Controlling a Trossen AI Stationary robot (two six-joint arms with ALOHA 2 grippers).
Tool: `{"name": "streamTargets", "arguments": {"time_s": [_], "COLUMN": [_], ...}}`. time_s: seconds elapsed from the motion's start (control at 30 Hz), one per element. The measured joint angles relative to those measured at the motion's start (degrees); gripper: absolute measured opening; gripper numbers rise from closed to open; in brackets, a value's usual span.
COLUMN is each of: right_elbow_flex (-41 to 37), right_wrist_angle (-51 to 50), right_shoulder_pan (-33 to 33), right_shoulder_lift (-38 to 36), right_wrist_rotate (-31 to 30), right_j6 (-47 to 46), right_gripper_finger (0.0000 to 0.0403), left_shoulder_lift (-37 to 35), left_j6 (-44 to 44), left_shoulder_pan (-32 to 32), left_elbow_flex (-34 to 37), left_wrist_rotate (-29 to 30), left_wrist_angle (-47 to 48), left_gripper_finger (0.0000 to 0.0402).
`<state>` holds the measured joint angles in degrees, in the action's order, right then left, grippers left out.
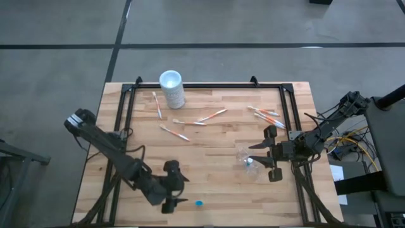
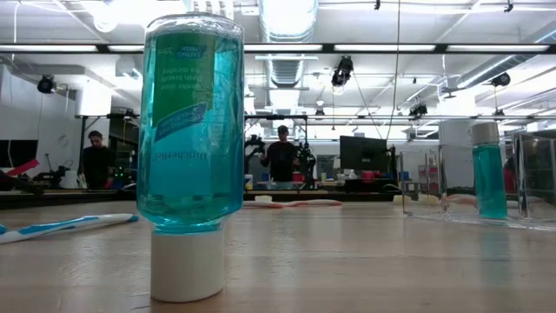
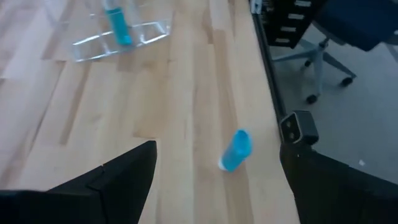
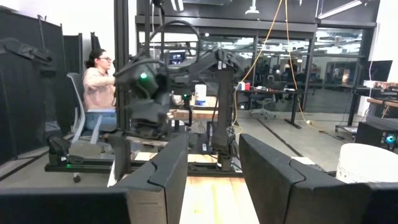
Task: Pick & Place toothbrushing station
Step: Put the mouthwash into the middle section of the transparent organizer
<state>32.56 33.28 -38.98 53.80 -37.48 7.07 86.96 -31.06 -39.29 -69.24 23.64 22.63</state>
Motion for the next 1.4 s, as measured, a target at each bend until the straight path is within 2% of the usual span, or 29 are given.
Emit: {"name": "streamTargets", "arguments": {"time_s": [0.23, 0.47, 0.83, 1.4], "right_elbow_flex": [0.0, 0.0, 0.0, 0.0], "right_wrist_angle": [0.0, 0.0, 0.0, 0.0], "right_shoulder_pan": [0.0, 0.0, 0.0, 0.0], "right_shoulder_lift": [0.0, 0.0, 0.0, 0.0], "right_wrist_rotate": [0.0, 0.0, 0.0, 0.0], "right_j6": [0.0, 0.0, 0.0, 0.0], "right_gripper_finger": [0.0141, 0.0141, 0.0141, 0.0141], "left_shoulder_lift": [7.2, 12.6, 16.0, 19.0], "left_j6": [3.1, -1.3, -2.1, -4.2], "left_shoulder_pan": [-1.4, -2.1, -1.9, -1.7], "left_elbow_flex": [-4.7, -7.1, -8.2, -5.5], "left_wrist_rotate": [-2.3, -3.3, 1.4, 1.1], "left_wrist_angle": [-2.3, -2.8, -3.2, -7.7], "left_gripper_finger": [0.0346, 0.0346, 0.0346, 0.0346]}}
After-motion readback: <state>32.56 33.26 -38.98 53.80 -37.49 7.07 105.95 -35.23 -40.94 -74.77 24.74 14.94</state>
